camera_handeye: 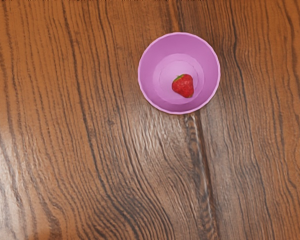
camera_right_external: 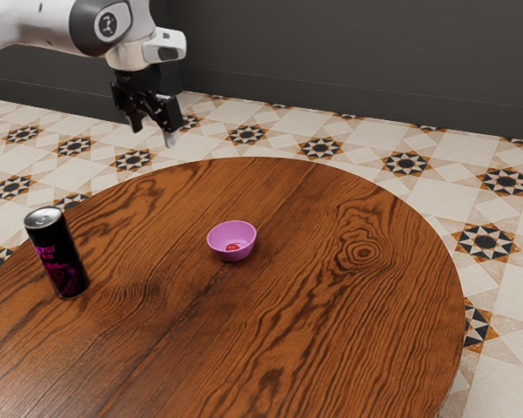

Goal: Take strawberry from the bowl

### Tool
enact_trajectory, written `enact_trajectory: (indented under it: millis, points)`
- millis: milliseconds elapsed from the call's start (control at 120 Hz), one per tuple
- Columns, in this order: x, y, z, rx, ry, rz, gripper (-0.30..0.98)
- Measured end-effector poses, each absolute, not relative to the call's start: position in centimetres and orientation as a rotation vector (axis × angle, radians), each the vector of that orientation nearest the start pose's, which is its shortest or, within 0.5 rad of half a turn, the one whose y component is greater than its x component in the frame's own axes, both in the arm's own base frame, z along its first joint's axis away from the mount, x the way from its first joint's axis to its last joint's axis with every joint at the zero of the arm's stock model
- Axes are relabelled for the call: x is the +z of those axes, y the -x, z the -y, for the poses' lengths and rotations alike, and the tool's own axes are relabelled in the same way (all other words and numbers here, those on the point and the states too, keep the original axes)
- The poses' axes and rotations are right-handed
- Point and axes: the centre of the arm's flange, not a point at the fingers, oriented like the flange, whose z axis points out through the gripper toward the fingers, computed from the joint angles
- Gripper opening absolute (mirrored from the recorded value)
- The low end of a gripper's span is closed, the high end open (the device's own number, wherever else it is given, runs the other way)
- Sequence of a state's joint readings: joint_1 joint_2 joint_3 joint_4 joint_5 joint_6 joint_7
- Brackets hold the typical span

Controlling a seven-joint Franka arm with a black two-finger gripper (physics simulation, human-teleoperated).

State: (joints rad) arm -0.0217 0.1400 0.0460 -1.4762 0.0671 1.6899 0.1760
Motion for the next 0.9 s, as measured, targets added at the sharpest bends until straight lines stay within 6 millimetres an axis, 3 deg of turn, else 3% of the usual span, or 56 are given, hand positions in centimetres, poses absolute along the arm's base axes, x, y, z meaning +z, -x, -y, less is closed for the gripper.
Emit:
enact_trajectory:
  millis: [167, 267, 417, 567, 658, 750, 900]
  points:
    - [59.9, -60.9, -1.6, -0.106, 3.049, -0.263, 0.69]
    - [58.9, -61.5, -0.5, -0.089, 3.050, -0.293, 0.69]
    - [55.0, -64.8, 3.8, -0.073, 3.068, -0.325, 0.69]
    - [50.3, -66.7, 4.4, -0.008, 3.152, -0.172, 0.69]
    - [47.7, -68.0, 5.6, -0.019, 3.103, -0.150, 0.69]
    - [45.7, -68.9, 4.9, -0.029, 3.100, -0.073, 0.69]
    - [40.8, -71.4, 3.8, -0.042, 3.107, 0.042, 0.63]
